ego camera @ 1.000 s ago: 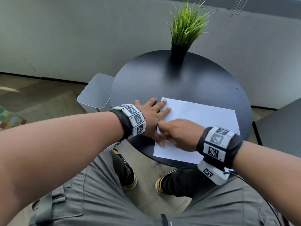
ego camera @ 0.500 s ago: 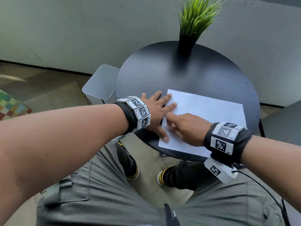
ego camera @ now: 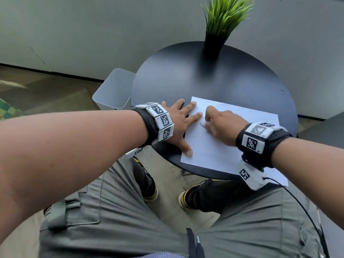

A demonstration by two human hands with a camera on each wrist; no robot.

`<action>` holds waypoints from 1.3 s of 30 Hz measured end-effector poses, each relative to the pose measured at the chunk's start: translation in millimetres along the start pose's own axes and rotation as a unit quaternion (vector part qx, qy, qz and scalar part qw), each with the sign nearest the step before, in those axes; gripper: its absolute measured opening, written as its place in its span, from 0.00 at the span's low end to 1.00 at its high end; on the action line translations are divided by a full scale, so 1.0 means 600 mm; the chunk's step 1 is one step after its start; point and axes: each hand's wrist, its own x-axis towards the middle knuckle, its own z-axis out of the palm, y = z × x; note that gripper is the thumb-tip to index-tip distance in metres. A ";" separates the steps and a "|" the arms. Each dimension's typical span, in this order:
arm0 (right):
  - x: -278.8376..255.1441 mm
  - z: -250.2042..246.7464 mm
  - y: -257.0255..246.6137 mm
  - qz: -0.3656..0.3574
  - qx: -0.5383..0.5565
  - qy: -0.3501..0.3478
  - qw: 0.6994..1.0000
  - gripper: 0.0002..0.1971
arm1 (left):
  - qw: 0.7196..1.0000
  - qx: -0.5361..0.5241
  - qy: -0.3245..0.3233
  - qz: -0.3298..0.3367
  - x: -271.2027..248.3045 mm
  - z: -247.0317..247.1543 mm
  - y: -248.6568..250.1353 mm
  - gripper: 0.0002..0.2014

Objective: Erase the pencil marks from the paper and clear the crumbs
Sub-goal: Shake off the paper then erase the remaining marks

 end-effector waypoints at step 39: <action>0.004 -0.006 0.021 0.040 0.035 0.032 0.998 0.10 | 1.000 -0.002 -0.011 -0.002 0.004 -0.007 0.006 0.67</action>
